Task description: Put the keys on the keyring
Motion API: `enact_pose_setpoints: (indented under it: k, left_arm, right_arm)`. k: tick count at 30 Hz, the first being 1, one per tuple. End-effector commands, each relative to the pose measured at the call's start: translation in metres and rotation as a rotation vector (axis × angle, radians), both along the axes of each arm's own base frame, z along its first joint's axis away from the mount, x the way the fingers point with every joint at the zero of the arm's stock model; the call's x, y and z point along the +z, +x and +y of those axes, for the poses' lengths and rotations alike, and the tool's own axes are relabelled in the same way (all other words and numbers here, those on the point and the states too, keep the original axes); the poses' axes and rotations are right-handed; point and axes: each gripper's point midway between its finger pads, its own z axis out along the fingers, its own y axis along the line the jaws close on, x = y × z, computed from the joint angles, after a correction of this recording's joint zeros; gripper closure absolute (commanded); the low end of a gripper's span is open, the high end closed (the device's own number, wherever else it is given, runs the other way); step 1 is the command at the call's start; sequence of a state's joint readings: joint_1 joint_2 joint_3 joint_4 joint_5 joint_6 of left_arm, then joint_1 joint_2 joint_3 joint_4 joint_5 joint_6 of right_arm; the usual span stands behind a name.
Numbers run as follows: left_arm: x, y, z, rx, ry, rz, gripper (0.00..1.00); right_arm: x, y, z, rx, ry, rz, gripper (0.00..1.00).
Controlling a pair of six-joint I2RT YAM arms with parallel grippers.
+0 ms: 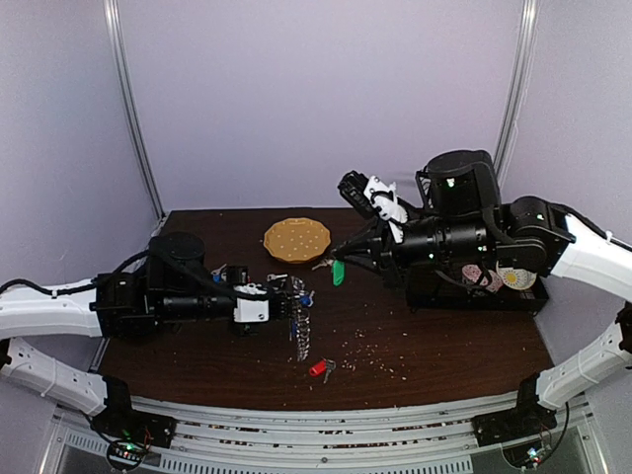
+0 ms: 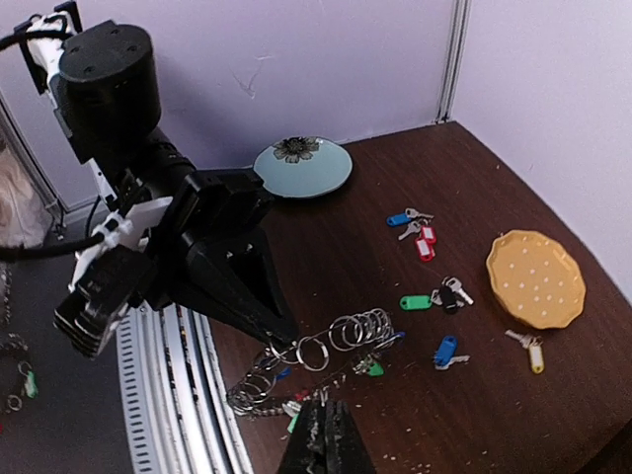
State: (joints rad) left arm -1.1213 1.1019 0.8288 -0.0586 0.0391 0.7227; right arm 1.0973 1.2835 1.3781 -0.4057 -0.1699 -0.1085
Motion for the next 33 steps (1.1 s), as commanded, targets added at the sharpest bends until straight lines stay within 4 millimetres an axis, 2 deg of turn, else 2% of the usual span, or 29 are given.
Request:
enact_pose_setpoints:
  k: [1, 4, 6, 12, 16, 18, 23, 27, 31, 33]
  left_arm:
    - [0.024, 0.008, 0.003, 0.059, -0.042, -0.178, 1.00]
    - [0.019, -0.001, 0.001, 0.019, -0.047, -0.191, 1.00]
    - [0.022, -0.006, 0.000, -0.005, -0.071, -0.196, 1.00]
    - [0.022, -0.014, -0.001, -0.052, -0.086, -0.253, 1.00]
    - [0.018, -0.016, 0.000, -0.067, -0.073, -0.286, 1.00]
    - [0.018, -0.015, -0.001, -0.066, -0.069, -0.296, 1.00]
    - [0.023, -0.019, 0.000, -0.080, -0.080, -0.306, 1.00]
    - [0.021, -0.021, 0.002, -0.085, -0.081, -0.321, 1.00]
    - [0.017, -0.020, 0.005, -0.077, -0.070, -0.350, 1.00]
    - [0.016, -0.019, 0.006, -0.072, -0.065, -0.366, 1.00]
  right_arm:
    - [-0.022, -0.012, 0.007, -0.119, 0.028, 0.419, 1.00]
    - [-0.045, -0.025, 0.021, -0.099, -0.008, 0.537, 1.00]
    - [-0.060, -0.025, 0.025, -0.109, -0.041, 0.567, 1.00]
    - [-0.064, -0.030, 0.040, -0.049, -0.036, 0.645, 1.00]
    - [-0.085, -0.030, 0.042, -0.041, -0.140, 0.651, 1.00]
    - [-0.090, -0.028, 0.044, -0.042, -0.170, 0.647, 1.00]
    - [-0.088, -0.020, 0.049, -0.055, -0.165, 0.651, 1.00]
    - [-0.088, -0.014, 0.042, -0.081, -0.165, 0.656, 1.00]
    - [-0.075, -0.006, 0.035, -0.108, -0.121, 0.659, 1.00]
    - [-0.073, -0.010, 0.037, -0.083, -0.104, 0.670, 1.00]
